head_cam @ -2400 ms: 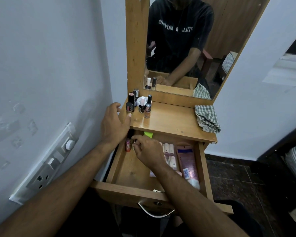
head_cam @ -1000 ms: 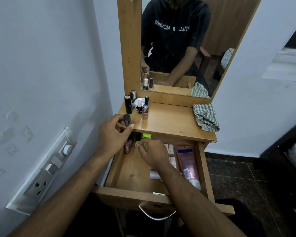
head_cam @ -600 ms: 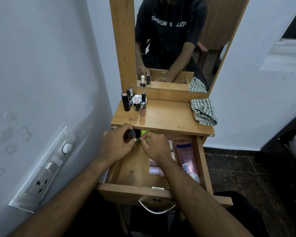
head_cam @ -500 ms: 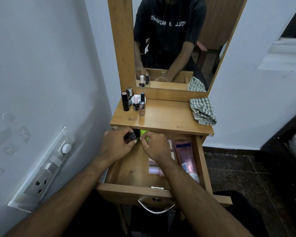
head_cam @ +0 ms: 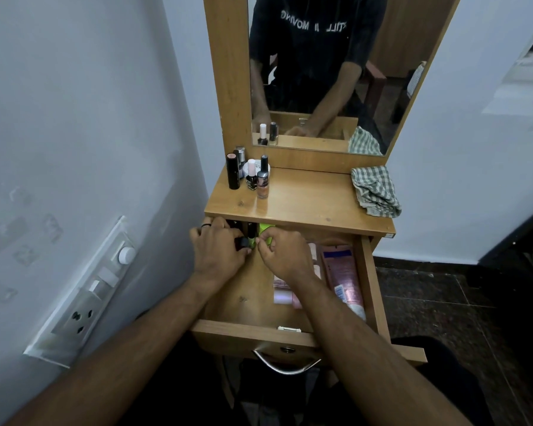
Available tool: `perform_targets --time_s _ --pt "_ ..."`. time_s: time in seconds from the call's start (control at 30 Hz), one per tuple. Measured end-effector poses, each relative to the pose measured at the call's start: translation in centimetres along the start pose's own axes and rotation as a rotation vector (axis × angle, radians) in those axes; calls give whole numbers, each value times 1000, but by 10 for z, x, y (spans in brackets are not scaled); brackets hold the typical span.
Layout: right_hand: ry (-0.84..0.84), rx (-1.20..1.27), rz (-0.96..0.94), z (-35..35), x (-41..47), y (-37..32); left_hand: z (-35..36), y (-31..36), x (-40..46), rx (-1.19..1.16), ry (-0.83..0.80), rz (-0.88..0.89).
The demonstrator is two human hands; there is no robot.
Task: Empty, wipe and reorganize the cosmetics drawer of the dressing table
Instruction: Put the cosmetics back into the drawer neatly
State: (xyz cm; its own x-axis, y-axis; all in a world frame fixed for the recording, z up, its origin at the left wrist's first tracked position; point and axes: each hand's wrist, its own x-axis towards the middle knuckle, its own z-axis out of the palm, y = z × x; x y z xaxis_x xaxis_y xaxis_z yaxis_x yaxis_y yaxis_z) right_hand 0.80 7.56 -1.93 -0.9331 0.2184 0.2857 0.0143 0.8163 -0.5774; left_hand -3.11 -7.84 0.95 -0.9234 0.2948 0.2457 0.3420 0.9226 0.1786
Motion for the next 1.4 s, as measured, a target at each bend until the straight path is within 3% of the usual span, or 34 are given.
perform_targets --time_s 0.2,0.37,0.53,0.87,1.17,1.4 --pt "45 14 -105 -2 -2 -13 7 0 -2 32 27 -6" --pt "197 -2 -224 -23 17 -35 12 1 -2 32 41 -4" --pt "302 -62 -160 -63 64 -45 13 0 -1 9 57 -19" --pt "106 -295 -143 -70 93 -43 10 -3 -4 -100 90 -28" --pt "123 -223 -167 -71 86 -46 6 -4 -6 -211 188 -27" --pt "234 52 -191 -59 45 -37 -8 -13 -7 -390 330 -47"
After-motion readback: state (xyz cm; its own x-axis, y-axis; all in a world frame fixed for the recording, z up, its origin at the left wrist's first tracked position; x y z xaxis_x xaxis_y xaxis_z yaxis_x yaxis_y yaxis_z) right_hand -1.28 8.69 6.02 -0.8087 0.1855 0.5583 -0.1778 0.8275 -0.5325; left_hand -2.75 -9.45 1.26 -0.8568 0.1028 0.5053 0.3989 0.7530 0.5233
